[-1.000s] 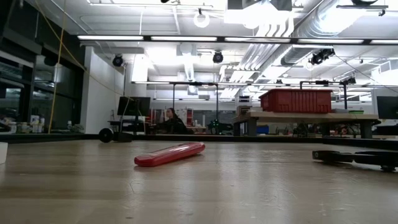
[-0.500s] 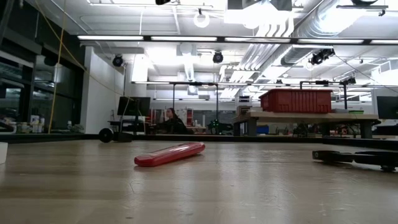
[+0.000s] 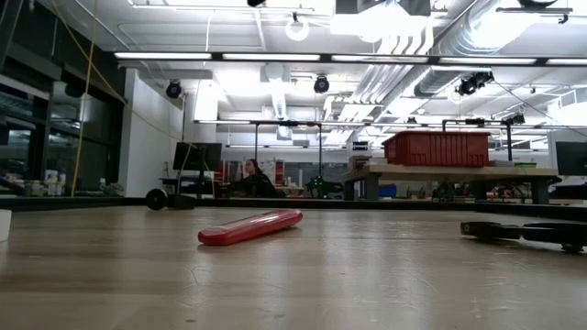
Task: Coil cords
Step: Coil the blue wire cable onto the black spool
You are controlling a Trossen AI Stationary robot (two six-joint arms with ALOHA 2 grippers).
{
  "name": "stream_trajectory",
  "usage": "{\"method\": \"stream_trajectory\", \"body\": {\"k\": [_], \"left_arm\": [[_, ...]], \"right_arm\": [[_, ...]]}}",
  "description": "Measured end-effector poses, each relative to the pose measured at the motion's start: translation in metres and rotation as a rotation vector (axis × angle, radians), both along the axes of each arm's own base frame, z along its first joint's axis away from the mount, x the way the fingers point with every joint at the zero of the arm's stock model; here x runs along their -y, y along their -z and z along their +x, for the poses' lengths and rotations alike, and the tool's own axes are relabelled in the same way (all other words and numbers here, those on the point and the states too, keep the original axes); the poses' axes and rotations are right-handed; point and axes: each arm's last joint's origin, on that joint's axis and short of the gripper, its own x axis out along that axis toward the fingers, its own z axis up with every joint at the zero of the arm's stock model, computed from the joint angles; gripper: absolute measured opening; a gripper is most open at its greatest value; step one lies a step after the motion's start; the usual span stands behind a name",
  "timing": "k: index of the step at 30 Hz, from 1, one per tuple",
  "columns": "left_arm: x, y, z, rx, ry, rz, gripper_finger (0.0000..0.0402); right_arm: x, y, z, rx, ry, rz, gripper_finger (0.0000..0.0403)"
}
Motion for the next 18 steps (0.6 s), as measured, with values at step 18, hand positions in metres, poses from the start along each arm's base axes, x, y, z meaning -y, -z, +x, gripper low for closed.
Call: {"method": "stream_trajectory", "body": {"k": [18], "left_arm": [[0.031,0.001,0.027,0.14,0.163,0.259,0.0]], "right_arm": [[0.014,-0.012,-0.003,0.104,0.148,-0.144,0.0133]]}}
